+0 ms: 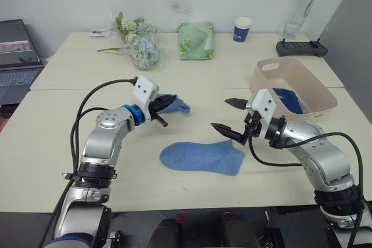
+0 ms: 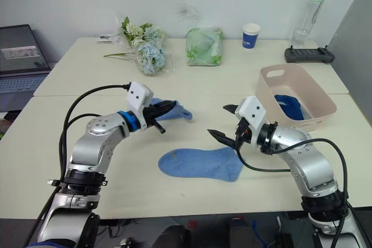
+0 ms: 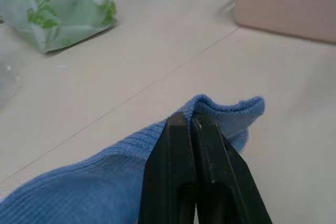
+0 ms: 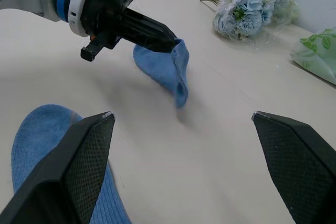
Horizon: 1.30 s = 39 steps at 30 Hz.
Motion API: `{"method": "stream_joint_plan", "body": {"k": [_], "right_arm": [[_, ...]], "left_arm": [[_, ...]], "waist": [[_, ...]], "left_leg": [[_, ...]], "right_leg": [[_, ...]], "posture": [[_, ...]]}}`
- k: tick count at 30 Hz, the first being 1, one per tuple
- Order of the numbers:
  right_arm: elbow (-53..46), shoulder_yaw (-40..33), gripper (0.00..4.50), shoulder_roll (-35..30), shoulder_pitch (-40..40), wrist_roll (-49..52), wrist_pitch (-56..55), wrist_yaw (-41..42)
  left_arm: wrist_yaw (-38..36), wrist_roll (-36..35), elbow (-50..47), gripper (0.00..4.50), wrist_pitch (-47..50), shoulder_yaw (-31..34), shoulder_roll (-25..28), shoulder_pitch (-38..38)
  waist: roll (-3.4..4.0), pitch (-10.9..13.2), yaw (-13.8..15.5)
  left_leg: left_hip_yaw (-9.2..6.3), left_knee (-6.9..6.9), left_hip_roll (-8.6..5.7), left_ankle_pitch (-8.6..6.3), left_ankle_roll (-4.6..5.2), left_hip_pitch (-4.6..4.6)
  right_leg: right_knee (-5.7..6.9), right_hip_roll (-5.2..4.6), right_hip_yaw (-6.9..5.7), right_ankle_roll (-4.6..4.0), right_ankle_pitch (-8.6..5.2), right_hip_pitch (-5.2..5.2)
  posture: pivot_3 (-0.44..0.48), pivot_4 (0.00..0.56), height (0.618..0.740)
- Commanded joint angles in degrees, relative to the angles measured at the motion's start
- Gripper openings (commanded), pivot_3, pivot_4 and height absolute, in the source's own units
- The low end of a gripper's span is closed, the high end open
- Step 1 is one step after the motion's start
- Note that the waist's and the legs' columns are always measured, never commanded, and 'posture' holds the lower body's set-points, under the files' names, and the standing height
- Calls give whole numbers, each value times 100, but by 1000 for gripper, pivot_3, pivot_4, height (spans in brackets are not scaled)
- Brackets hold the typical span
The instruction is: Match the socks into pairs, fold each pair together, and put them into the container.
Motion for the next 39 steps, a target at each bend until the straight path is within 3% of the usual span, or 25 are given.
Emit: {"method": "stream_joint_plan", "body": {"k": [1,4,12,24,27,37,39], "right_arm": [[-25,-238,4500,-161,-130,4,-141,75],[-26,-241,4500,-278,-159,-8,-145,145],[-128,328,4500,-293,-141,-129,119,228],[452,734,4500,-118,-65,-712,-252,147],[601,693,3874,-11,-122,-789,-331,85],[796,651,237,151,-200,-847,-456,121],[799,623,30,191,-189,-813,-451,147]], "left_arm": [[186,-328,-994,15,785,-366,-316,132],[296,-392,-1438,15,1229,-560,-432,340],[398,-193,-1741,15,1116,-1103,-531,583],[410,-236,-1778,15,1121,-1145,-558,581],[381,-250,-1792,0,1142,-1117,-514,578],[382,-303,-1826,0,1180,-1100,-481,595],[367,-316,-1846,0,1171,-1090,-464,634]], "waist": [[-1,1,-1],[-1,1,-14],[-1,1,-22],[-1,1,-15],[-1,1,-15],[-1,1,-16],[-1,1,-16]], "left_leg": [[1,1,0,0,0,0],[2,0,1,1,-1,0],[1,-5,10,1,-2,7],[2,-2,4,5,-9,6],[2,-2,4,9,-16,7],[2,-2,5,10,-18,6],[1,-2,5,10,-18,6]], "right_leg": [[0,0,0,0,0,1],[0,0,8,1,0,0],[3,10,10,0,0,1],[1,6,8,0,0,3],[1,6,8,0,0,3],[1,6,8,0,0,3],[1,6,9,0,0,3]], "posture": [[0,150,740],[0,150,740],[0,150,740],[0,150,740],[0,150,740],[0,150,740],[0,150,740]]}}
